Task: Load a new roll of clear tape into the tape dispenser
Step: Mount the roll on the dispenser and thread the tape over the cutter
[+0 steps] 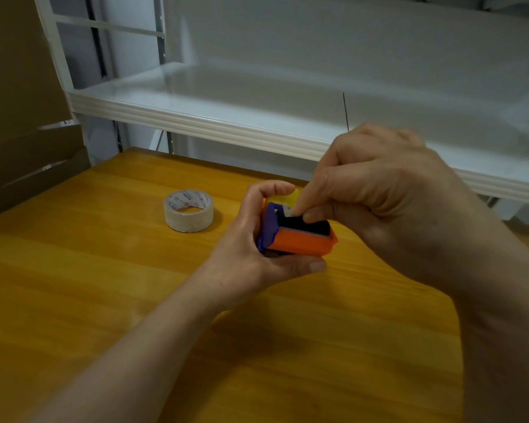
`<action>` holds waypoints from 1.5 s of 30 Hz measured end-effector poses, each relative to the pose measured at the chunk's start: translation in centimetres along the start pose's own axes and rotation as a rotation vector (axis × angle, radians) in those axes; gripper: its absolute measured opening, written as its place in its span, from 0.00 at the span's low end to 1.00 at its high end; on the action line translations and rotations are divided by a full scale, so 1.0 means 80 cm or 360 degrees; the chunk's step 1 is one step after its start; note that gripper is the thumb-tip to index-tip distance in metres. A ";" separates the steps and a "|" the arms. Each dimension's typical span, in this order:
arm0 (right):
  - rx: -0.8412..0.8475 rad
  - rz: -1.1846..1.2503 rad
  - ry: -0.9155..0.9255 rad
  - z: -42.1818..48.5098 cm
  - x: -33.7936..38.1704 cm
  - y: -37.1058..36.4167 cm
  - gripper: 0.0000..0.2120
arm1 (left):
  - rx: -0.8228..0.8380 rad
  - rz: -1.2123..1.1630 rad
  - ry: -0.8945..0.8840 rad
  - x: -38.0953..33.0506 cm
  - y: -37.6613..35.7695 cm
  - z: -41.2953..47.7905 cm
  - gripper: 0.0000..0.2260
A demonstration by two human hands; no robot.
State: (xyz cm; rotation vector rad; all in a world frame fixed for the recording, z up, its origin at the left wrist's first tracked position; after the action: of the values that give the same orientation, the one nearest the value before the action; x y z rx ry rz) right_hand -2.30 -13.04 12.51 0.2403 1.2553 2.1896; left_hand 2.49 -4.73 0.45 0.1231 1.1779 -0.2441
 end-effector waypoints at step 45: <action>0.0051 -0.0111 0.0167 -0.005 0.035 0.015 0.06 | -0.0547 0.1170 -0.0953 -0.059 0.022 -0.022 0.33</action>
State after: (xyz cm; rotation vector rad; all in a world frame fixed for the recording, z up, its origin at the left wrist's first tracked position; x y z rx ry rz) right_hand -5.23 -12.11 12.93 0.0939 1.3362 2.1482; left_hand -0.33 -2.07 4.12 0.1580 0.5068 0.5406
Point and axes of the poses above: each hand's wrist, its own z-axis towards the middle knuckle, its own y-axis out of the back of the hand, x = y × z, the point moved 10 cm from there along z, towards the middle knuckle, and after that the axes turned 2 degrees about -z, right-handed, at the moved point
